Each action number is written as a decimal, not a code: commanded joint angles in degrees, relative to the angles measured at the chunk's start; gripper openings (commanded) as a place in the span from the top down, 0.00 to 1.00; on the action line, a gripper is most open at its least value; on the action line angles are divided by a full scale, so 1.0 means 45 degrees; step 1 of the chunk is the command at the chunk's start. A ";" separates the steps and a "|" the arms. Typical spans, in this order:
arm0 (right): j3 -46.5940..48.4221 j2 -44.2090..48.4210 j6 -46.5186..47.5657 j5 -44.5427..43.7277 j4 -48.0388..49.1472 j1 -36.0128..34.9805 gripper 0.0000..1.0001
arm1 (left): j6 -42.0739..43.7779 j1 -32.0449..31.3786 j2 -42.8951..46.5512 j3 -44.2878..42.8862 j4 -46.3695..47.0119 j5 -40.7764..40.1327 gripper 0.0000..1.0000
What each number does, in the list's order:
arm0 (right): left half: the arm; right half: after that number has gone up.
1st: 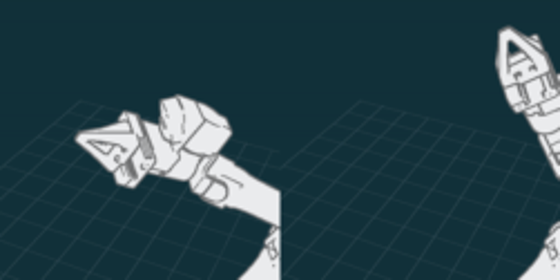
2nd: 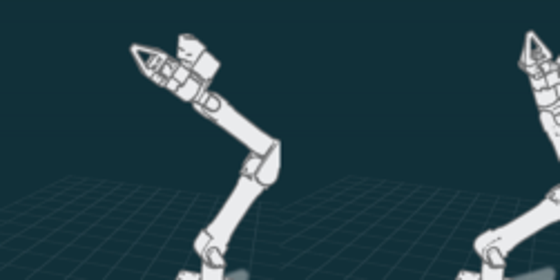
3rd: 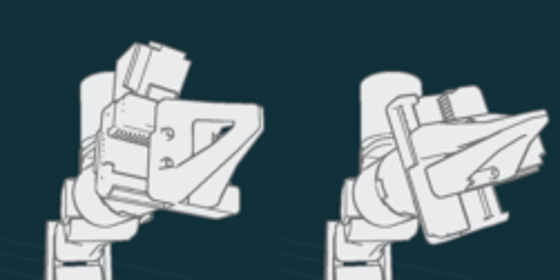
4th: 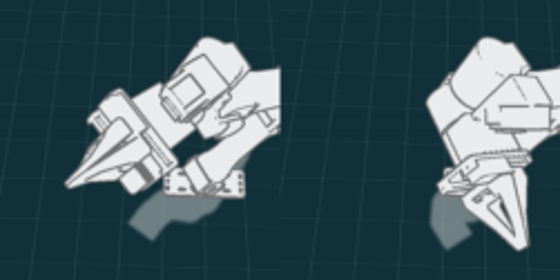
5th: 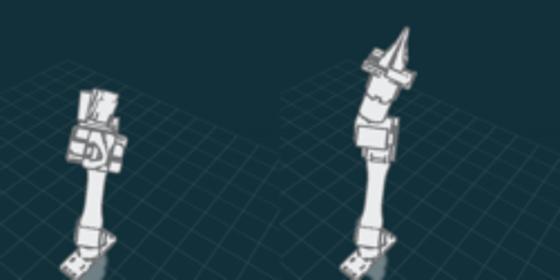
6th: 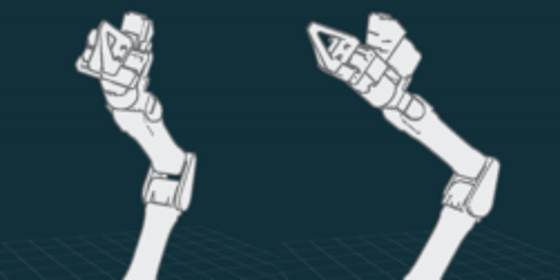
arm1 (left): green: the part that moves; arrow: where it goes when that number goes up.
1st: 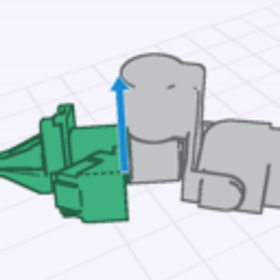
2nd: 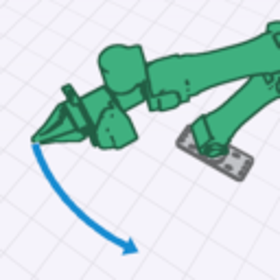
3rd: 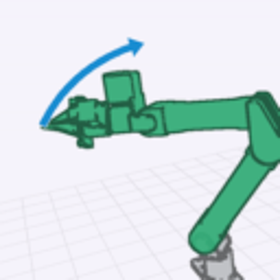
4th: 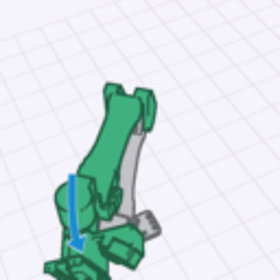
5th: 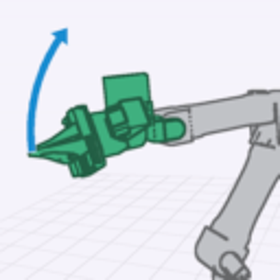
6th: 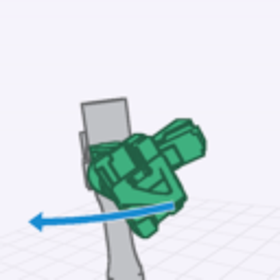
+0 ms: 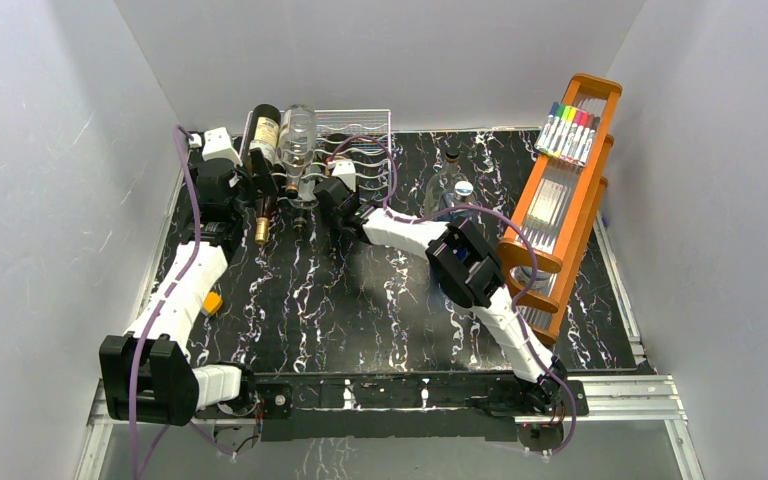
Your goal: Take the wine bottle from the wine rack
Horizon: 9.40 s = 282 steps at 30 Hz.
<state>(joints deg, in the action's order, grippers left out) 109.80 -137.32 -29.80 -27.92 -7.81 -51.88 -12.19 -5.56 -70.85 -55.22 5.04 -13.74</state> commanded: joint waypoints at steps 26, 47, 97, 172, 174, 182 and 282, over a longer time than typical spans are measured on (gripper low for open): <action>-0.5202 0.5275 -0.1144 0.0207 -0.0859 -0.0737 0.77 | 0.0309 0.0104 0.0309 0.0084 0.1518 0.2768 0.02; -0.5575 1.0265 0.2151 0.5154 -0.8007 0.0459 0.95 | 0.9807 -0.2593 0.1594 0.3335 0.2270 1.4047 0.02; -0.6893 1.2145 0.0901 0.5791 -0.3678 0.0686 0.31 | 0.7346 -0.8288 -0.0199 0.5181 0.9185 0.5836 0.77; 0.2860 0.6202 0.3705 0.2654 -0.8965 0.3297 0.28 | 0.2294 -0.2084 0.1277 0.2846 0.5424 0.1464 0.02; 0.2978 0.6306 0.3703 0.2866 -0.9022 0.3304 0.21 | 0.2108 -0.1931 0.1371 0.2857 0.5423 0.1468 0.02; 0.3200 0.7235 0.3602 0.3706 -0.8999 0.3267 0.04 | 0.1879 -0.1657 0.1167 0.2515 0.4865 0.1277 0.02; -0.3028 1.3995 0.4277 0.8442 -0.6193 0.3253 0.02 | -0.5875 0.4996 -0.2941 -0.6013 -0.3682 1.3814 1.00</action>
<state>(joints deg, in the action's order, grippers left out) 93.03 -73.25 -10.74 8.82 -38.83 -37.23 -38.37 16.56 -91.81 -82.74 -15.88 41.87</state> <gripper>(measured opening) 0.981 0.324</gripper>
